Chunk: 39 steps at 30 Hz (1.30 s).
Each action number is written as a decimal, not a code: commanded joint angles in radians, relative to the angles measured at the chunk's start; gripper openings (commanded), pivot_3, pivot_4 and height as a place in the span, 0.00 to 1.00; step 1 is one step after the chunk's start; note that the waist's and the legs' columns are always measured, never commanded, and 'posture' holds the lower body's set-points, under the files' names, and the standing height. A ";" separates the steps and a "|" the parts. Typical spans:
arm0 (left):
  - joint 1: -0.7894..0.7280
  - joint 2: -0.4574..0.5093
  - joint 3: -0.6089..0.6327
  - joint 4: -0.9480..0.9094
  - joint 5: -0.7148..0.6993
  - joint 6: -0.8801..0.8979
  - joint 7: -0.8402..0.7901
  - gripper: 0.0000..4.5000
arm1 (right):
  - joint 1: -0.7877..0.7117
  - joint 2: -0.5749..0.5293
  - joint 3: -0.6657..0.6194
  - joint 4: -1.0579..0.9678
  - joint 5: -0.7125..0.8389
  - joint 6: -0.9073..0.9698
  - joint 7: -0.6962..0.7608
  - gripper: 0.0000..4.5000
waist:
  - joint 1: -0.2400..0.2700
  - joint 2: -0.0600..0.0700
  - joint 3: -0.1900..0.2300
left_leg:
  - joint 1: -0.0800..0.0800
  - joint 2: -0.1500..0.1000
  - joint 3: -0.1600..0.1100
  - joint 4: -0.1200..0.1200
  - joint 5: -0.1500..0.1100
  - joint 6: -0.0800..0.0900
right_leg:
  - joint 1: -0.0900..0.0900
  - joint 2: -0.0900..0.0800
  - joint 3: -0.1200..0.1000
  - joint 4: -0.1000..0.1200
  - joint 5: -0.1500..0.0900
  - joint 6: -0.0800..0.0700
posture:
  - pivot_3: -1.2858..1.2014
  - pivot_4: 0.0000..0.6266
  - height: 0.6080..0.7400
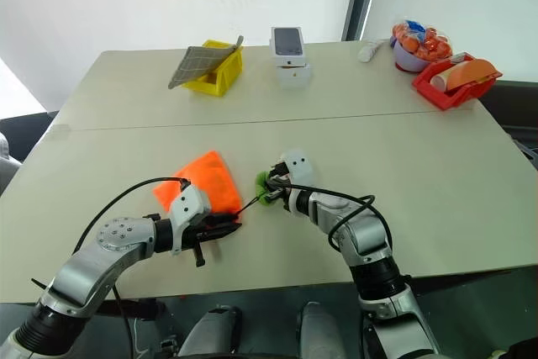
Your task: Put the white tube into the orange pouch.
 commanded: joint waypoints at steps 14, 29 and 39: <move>-0.012 0.017 0.019 0.007 -0.002 -0.049 -0.009 0.05 | -0.117 0.056 -0.522 -0.039 0.323 -0.154 -0.110 0.01 | -0.003 0.001 0.000 | 0.000 0.000 0.000 0.000 0.000 0.000 | 0.000 0.000 0.000 0.001 0.000 0.000 | 0.52 0.24 1.00; 0.030 0.067 0.027 0.015 0.013 -0.069 -0.026 0.05 | -0.119 0.043 -0.530 -0.013 0.378 -0.175 -0.170 0.01 | -0.005 0.002 0.001 | 0.000 0.000 0.000 0.000 0.000 0.000 | 0.000 0.000 0.000 0.001 0.001 -0.001 | 0.52 0.24 1.00; 0.023 0.033 0.102 -0.032 -0.136 -0.021 -0.039 0.48 | -0.048 -0.044 -0.351 -0.048 0.247 -0.157 -0.085 0.23 | 0.001 0.002 0.001 | 0.000 0.000 0.000 0.000 0.000 0.000 | 0.000 0.000 0.000 0.000 0.001 -0.001 | 0.52 0.24 1.00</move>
